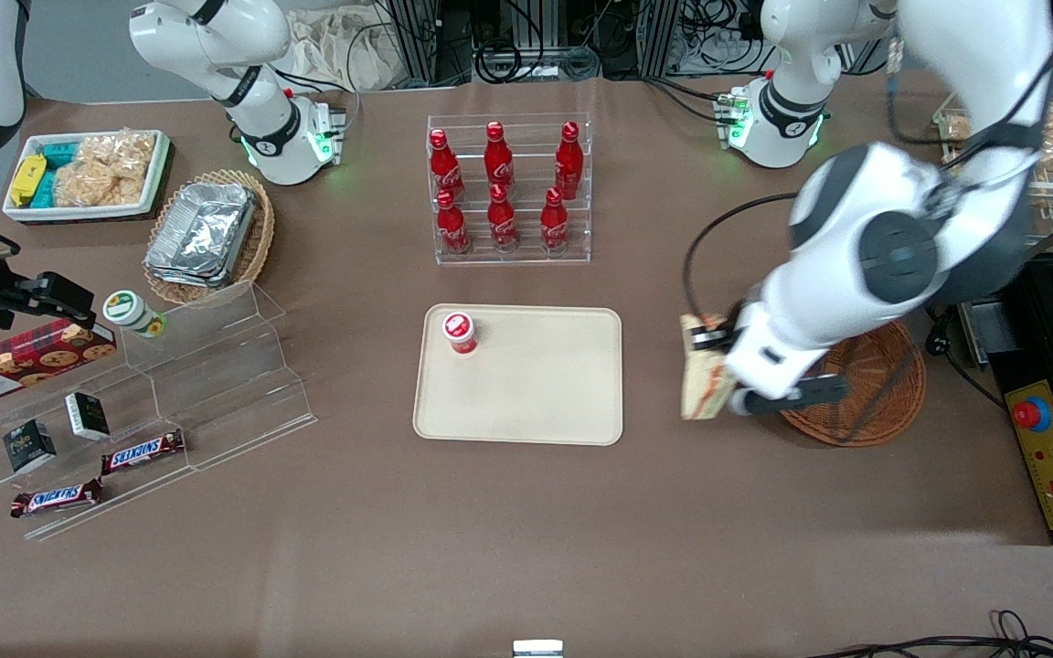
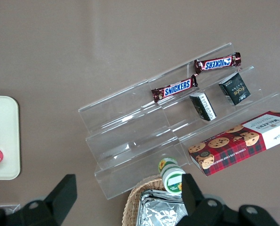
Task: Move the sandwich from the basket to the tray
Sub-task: 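Carry the sandwich with the left gripper over to the cream tray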
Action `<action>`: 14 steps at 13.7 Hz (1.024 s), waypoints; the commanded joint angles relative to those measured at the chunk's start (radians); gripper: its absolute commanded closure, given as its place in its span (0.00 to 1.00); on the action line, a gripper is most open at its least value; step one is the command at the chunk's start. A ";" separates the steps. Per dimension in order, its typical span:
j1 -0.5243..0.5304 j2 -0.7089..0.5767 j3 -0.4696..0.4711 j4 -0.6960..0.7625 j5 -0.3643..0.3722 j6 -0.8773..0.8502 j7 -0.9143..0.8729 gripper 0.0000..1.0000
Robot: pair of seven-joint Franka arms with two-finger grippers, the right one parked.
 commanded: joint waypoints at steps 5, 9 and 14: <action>-0.186 0.274 0.002 0.042 0.171 0.187 -0.230 1.00; -0.198 0.309 0.002 0.029 0.217 0.187 -0.267 0.47; -0.191 0.294 0.001 0.032 0.214 0.168 -0.265 0.00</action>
